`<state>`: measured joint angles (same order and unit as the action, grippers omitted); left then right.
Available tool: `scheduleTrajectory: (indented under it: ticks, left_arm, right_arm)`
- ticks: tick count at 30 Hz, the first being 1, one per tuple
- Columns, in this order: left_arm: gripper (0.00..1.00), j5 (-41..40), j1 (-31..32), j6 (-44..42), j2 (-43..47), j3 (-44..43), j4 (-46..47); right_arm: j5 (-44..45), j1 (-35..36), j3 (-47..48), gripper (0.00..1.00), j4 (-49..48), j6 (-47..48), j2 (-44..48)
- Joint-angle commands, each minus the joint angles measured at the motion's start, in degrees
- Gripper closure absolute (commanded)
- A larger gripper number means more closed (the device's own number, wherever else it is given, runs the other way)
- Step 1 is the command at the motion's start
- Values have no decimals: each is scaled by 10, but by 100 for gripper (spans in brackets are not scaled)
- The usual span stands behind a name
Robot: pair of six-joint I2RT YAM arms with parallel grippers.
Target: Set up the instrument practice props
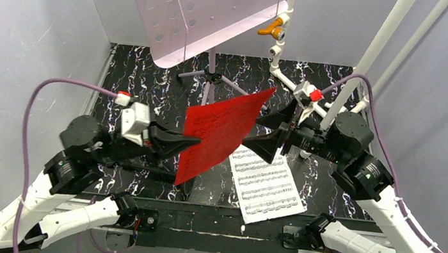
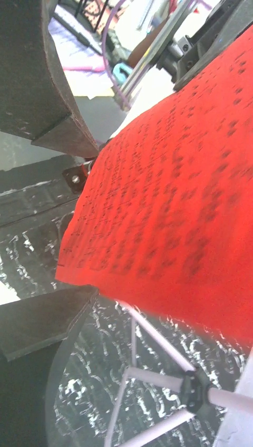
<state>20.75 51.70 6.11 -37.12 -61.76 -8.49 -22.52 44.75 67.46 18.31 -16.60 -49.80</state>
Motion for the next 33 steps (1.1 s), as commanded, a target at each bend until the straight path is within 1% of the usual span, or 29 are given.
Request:
scheduleTrajectory:
  ticks: [1, 4, 6, 8, 11, 14, 15, 18, 20, 22, 24, 26, 30, 32, 33]
  left_arm:
    - [100, 22, -2, -31, 17, -63, -19]
    - [100, -8, -1, -23, 31, -76, -16]
    - [100, -38, -2, 6, 44, -62, 15]
    - [100, -62, -2, 40, 59, -33, 64]
    - [100, -105, -2, 92, 71, 7, 130]
    - [100, -150, -1, 116, 70, 10, 145]
    - [100, -161, -2, 123, 69, 11, 152]
    - [100, -197, -1, 149, 66, 16, 173]
    - [100, -245, -2, 167, 65, 23, 189]
    - [100, -270, -2, 194, 64, 37, 217]
    - [100, -288, -1, 219, 60, 49, 251]
    - [100, -297, -1, 234, 50, 50, 265]
    - [100, -312, -1, 247, 37, 44, 273]
    - [100, -312, -1, 233, 33, 38, 272]
    - [83, -308, -1, 214, 31, 34, 271]
  right_arm:
    - [-29, 2, -20, 0, -147, -52, 23]
    - [-50, 2, -21, 0, -176, -64, 28]
    - [-72, 2, -25, 0, -209, -78, 29]
    - [-101, 2, -37, 0, -269, -109, 26]
    - [-137, 2, -68, 0, -378, -180, 22]
    - [-139, 2, -73, 12, -404, -196, 20]
    - [-138, 3, -77, 18, -416, -204, 20]
    - [-136, 2, -98, 34, -490, -252, 20]
    - [-131, 2, -108, 37, -523, -274, 18]
    - [-118, 2, -126, 41, -562, -296, 18]
    - [-98, 2, -135, 50, -593, -313, 12]
    - [-85, 2, -134, 57, -614, -322, -2]
    - [-68, 2, -112, 72, -619, -309, -32]
    - [-40, 2, -92, 87, -574, -267, -40]
    - [-18, 2, -77, 95, -532, -220, -42]
